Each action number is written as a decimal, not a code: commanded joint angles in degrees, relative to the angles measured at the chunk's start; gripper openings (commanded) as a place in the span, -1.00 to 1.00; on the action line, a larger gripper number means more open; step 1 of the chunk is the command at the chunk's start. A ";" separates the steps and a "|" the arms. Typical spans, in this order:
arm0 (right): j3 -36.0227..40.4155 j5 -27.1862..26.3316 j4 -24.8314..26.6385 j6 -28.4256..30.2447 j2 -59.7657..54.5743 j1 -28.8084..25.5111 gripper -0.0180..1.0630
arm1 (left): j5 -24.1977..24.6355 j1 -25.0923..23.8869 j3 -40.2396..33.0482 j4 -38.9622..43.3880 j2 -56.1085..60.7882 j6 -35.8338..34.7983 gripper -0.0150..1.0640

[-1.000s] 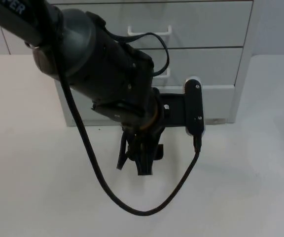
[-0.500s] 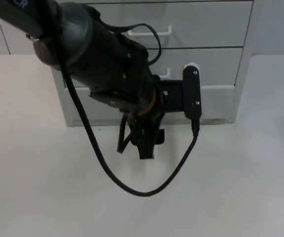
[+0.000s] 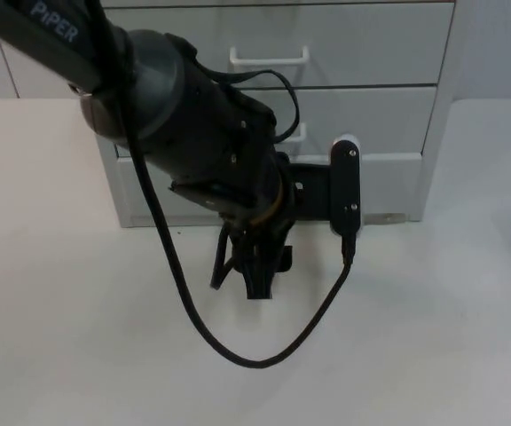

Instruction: Open the drawer with the left hand, place the block into the drawer with the right hand, then close the drawer with the left hand.

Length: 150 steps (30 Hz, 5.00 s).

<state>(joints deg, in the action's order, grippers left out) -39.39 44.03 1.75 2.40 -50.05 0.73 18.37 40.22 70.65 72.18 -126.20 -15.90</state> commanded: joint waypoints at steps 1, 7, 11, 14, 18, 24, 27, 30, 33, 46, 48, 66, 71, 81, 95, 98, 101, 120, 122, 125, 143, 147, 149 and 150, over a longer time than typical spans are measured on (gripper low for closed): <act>0.05 -0.57 -0.19 -0.18 0.01 -0.51 0.98 | 0.27 -0.97 -0.10 -1.55 -2.19 -0.99 0.25; 0.05 -0.58 -0.07 -0.18 0.01 -0.51 0.98 | 1.89 -1.48 -0.10 -2.87 -3.09 -0.99 -0.05; 0.05 -0.58 -0.07 -0.18 0.01 -0.51 0.98 | 3.36 -1.48 -0.10 -2.95 -3.09 -0.99 -0.71; 0.05 -0.58 -0.07 -0.18 0.01 -0.51 0.98 | 3.53 -1.48 -0.10 -3.67 -3.09 -0.87 -0.97; 0.05 -0.68 -0.07 -0.18 0.01 -0.51 0.98 | 4.37 -1.15 -0.10 -5.82 -2.98 -0.73 -0.98; 0.05 -0.95 -0.07 -0.18 0.01 -0.51 0.98 | 9.90 1.91 -0.20 -25.28 -2.40 17.45 -0.98; 0.05 -0.95 -0.07 -0.18 0.01 -0.51 0.98 | 11.83 2.90 -0.31 -36.06 -1.46 24.27 -0.98; 0.05 -0.95 -0.07 -0.18 0.01 -0.51 0.98 | 11.82 4.07 -1.99 -41.77 0.16 28.02 -0.98; 0.05 -0.69 -0.07 -0.18 0.01 -0.51 0.98 | 11.54 6.48 -5.55 -43.44 3.52 27.90 -0.98; 0.05 -0.56 -0.07 -0.18 0.01 -0.51 0.98 | 12.75 13.95 -11.56 -48.82 7.06 25.93 -0.98; 0.05 -0.56 -0.07 -0.18 0.01 -0.51 0.98 | 12.90 13.68 -11.56 -49.03 7.29 26.16 -0.98; 0.05 -0.56 -0.07 -0.18 0.01 -0.51 0.98 | 14.83 13.68 -11.56 -49.16 13.06 28.73 0.73; 0.05 -0.56 -0.07 -0.18 0.01 -0.51 0.98 | 16.99 13.68 -11.56 -49.04 18.09 28.73 0.81; 0.05 -0.56 -0.07 -0.18 0.01 -0.51 0.98 | 22.29 13.68 -11.56 -54.46 32.83 28.56 0.81; 0.05 -0.49 -0.07 -0.18 1.67 -0.51 0.98 | 21.96 13.68 -11.56 -58.76 51.83 24.03 0.81; 0.05 0.00 -0.07 -0.18 1.67 -0.51 0.98 | 22.31 13.31 -11.56 -59.27 53.98 24.03 0.81; 0.05 0.51 -0.07 -0.18 1.67 -0.51 0.98 | 22.93 11.26 -11.56 -61.25 54.95 24.03 0.81; 0.05 0.87 -0.07 -0.18 1.67 -0.51 0.98 | 22.66 -30.67 -27.13 -82.07 69.83 25.07 0.81; 0.05 0.87 -0.07 -0.18 1.67 -0.51 0.98 | 23.01 -35.80 -29.75 -83.51 73.01 25.07 0.81; 0.05 0.69 -0.07 -0.18 1.67 -0.51 0.98 | 22.89 -38.76 -31.40 -83.51 75.56 25.07 0.81; -3.83 5.15 -1.75 -1.97 -1.21 -0.51 0.98 | 21.40 -39.96 -32.68 -83.27 79.30 25.07 0.81; -8.49 5.41 -1.75 -1.97 -7.85 -0.51 0.98 | 21.28 -39.96 -32.68 -83.28 79.30 25.07 0.81; -11.12 5.41 -1.75 -1.97 -13.37 -0.51 0.98 | 21.01 -39.96 -32.68 -83.28 79.30 25.07 0.81; -12.32 5.41 -1.75 -1.97 -15.86 -0.51 0.98 | 21.01 -39.96 -32.68 -83.28 79.30 25.07 0.81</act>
<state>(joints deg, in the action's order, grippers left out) -49.09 49.41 0.41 0.63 -60.77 0.73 40.07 0.39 38.18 -10.52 -47.30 9.11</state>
